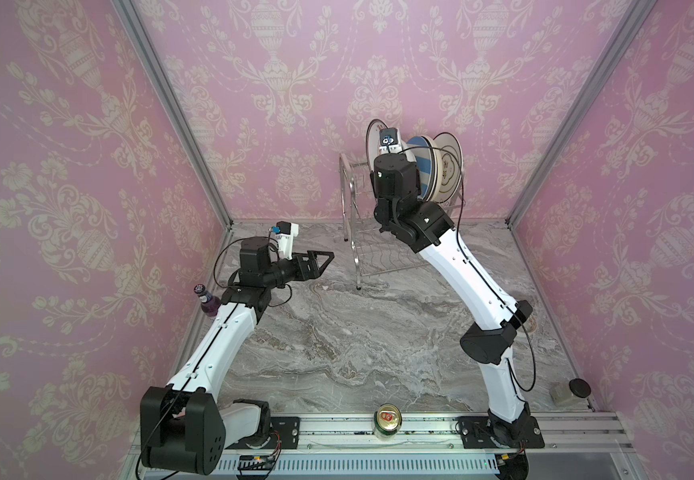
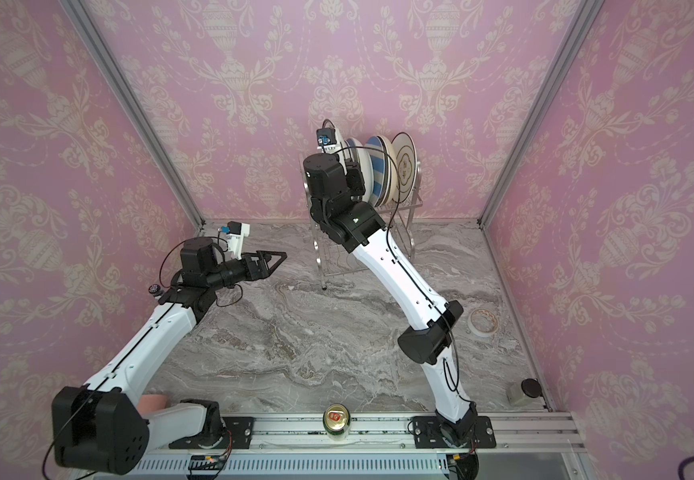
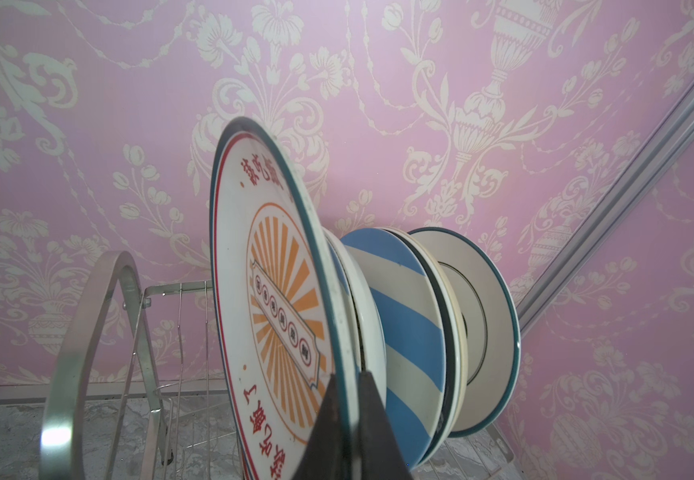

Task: Load the plates into the dish rack
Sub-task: 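Lower the sunburst plate into the rack slot with the right gripper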

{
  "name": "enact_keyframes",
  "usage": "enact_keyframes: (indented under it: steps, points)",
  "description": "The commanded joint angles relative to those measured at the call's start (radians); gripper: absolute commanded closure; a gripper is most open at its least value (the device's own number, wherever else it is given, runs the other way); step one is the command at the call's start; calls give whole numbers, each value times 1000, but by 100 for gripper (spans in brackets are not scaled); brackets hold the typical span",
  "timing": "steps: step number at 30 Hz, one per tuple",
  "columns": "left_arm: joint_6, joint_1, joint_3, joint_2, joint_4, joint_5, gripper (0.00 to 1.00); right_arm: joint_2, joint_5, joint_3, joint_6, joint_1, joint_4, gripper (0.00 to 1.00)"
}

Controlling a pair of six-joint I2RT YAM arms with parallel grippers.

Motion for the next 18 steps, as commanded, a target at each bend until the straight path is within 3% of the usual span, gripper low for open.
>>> enact_keyframes:
  steps: [1,18]
  points:
    - [13,-5,-10,-8,-8,29,1,26,-6,-9,28,-8,96,100]
    - [23,-5,-16,-18,-21,43,1,101,70,-9,-37,-14,212,100]
